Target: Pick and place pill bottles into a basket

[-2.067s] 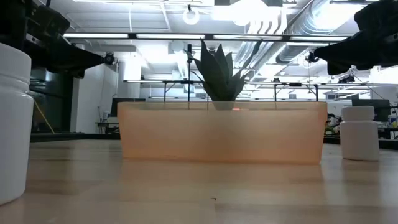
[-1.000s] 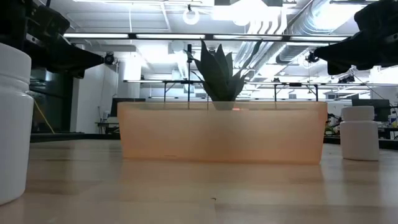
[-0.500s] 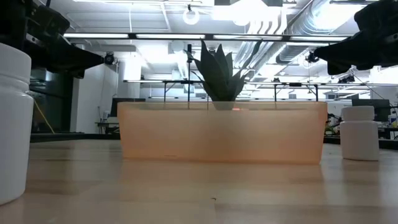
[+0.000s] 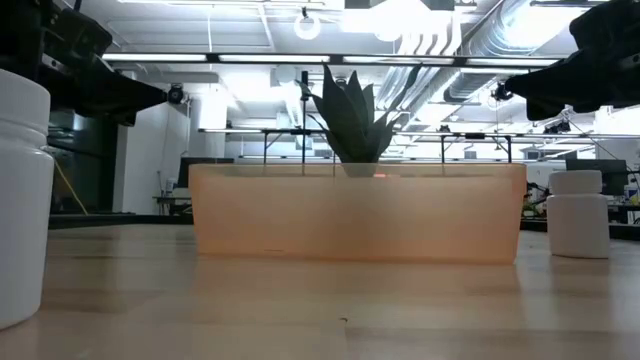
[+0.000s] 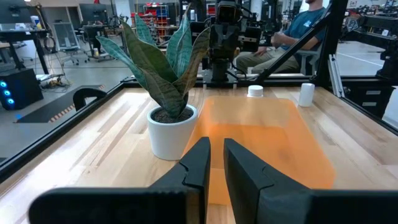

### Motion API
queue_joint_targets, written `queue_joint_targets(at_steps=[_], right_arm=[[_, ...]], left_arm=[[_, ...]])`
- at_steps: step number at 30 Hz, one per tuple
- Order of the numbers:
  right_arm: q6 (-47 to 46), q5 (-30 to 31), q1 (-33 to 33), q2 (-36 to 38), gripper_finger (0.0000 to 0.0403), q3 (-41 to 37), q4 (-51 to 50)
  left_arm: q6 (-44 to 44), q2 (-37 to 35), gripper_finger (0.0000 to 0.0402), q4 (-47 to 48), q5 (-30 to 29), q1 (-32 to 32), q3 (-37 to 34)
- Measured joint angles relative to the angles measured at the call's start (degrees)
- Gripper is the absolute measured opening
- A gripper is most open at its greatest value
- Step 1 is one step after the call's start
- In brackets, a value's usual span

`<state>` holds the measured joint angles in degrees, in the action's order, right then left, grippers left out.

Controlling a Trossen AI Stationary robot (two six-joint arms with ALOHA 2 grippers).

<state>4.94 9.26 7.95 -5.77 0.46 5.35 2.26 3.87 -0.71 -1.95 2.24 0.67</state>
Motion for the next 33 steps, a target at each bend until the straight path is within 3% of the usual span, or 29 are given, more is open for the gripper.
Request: queue_joint_targets(at_steps=[6, 12, 22, 29, 33], right_arm=[[0.5, 0.0, 0.0, 0.0, 0.0007, 0.0, 0.0], [9.1, 0.0, 0.0, 0.0, 0.0007, 0.0, 0.0], [9.0, -0.6, 0.0, 0.0, 0.0007, 0.0, 0.2], [0.2, -5.9, 0.0, 0.0, 0.0007, 0.0, 7.7], [-4.6, -5.9, 0.0, 0.0, 0.0007, 0.0, 8.6]], left_arm=[[0.0, 0.0, 0.0083, 0.0, 0.0, 0.0, 0.0], [0.0, 0.0, 0.0083, 0.0, 0.0, 0.0, 0.0], [0.1, 0.0, 0.0083, 0.0, 0.0, 0.0, 0.0], [0.0, 0.0, 0.0083, 0.0, 0.0, 0.0, 0.0], [0.0, 0.0, 0.0083, -0.2, -0.9, 0.0, 0.0]])
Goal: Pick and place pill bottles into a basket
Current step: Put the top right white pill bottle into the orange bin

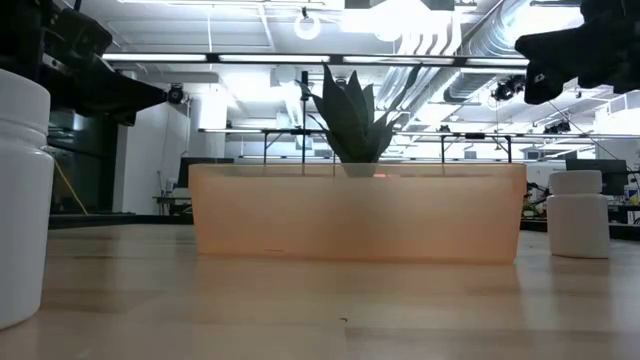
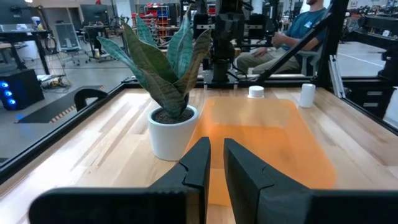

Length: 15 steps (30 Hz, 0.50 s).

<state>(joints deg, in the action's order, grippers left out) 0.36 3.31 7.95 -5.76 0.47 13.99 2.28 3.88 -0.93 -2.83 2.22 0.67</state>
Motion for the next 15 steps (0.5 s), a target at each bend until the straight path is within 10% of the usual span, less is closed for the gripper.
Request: queue_joint_targets(at_steps=[8, 15], right_arm=[[1.5, 8.1, -0.1, -1.6, 0.0032, 0.0, -0.2], [-0.6, -0.6, 0.0, -8.0, 0.0187, 1.4, 1.9]], left_arm=[[0.0, 0.0, 0.0083, -0.2, -1.4, 0.0, 0.0], [-3.0, 0.0, 0.0083, -0.8, -2.7, 0.0, 0.0]])
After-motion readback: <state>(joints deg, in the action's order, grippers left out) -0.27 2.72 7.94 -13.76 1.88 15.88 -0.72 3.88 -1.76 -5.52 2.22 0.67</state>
